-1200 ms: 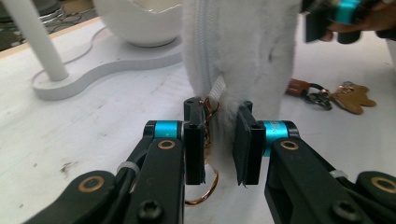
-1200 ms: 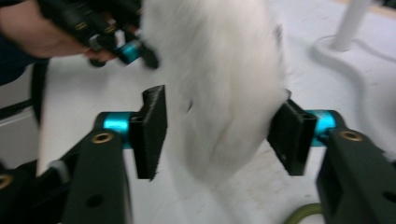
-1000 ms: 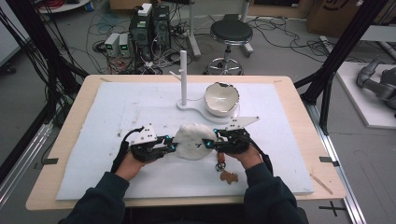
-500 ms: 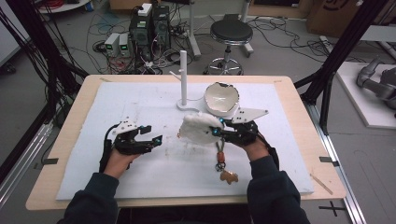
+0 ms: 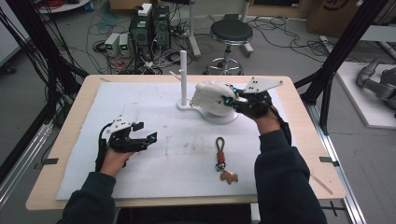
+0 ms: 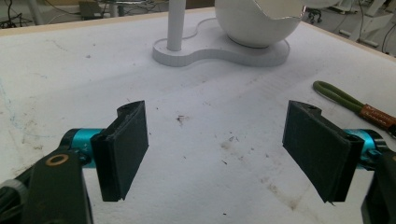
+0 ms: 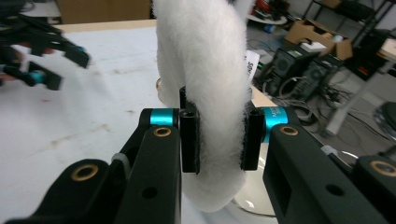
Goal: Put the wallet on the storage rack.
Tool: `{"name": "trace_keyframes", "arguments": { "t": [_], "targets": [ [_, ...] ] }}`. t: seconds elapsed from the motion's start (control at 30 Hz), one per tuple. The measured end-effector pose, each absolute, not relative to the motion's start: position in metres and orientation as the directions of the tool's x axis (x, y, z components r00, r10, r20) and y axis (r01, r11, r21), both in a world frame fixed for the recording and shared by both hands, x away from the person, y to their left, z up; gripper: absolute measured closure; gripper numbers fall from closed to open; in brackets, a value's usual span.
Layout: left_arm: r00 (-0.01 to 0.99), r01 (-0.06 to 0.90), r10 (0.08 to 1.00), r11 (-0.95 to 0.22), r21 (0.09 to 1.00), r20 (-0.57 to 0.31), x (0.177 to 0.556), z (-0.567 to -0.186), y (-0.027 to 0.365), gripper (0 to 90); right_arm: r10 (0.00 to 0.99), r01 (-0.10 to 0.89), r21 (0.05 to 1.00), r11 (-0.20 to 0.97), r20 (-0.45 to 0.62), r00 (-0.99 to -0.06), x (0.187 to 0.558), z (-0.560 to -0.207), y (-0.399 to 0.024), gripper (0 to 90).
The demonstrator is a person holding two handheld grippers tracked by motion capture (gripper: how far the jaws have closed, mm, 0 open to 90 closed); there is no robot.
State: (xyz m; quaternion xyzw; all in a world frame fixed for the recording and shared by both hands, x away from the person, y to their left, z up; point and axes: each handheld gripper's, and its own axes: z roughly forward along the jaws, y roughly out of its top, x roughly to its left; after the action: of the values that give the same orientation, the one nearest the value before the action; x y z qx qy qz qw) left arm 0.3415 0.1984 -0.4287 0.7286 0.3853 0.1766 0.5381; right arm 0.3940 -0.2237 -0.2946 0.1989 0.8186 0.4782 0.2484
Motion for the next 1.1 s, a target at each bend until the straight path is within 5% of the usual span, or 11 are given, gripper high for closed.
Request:
{"name": "trace_keyframes", "arguments": {
  "t": [0.43, 0.97, 1.03, 1.1],
  "targets": [
    [0.636, 0.377, 0.753, -0.117, 0.919, -0.165, 0.343, -0.430, 0.199, 22.3, 0.632, 0.111, 0.816, 0.568, -0.345, -0.694, 0.443, -0.290, -0.243, 75.4],
    [0.639, 0.385, 0.750, -0.118, 0.915, -0.171, 0.343, -0.431, 0.199, 22.3, 0.541, 0.158, 0.687, 0.709, -0.386, -0.747, 0.475, -0.337, -0.220, 74.5],
    [0.638, 0.386, 0.750, -0.118, 0.915, -0.172, 0.343, -0.431, 0.199, 22.4, 0.543, 0.172, 0.686, 0.707, -0.371, -0.753, 0.475, -0.344, -0.222, 72.5],
    [0.639, 0.386, 0.750, -0.120, 0.915, -0.171, 0.343, -0.431, 0.199, 22.3, 0.573, 0.229, 0.687, 0.689, -0.323, -0.754, 0.476, -0.347, -0.225, 60.4]
  ]
}}
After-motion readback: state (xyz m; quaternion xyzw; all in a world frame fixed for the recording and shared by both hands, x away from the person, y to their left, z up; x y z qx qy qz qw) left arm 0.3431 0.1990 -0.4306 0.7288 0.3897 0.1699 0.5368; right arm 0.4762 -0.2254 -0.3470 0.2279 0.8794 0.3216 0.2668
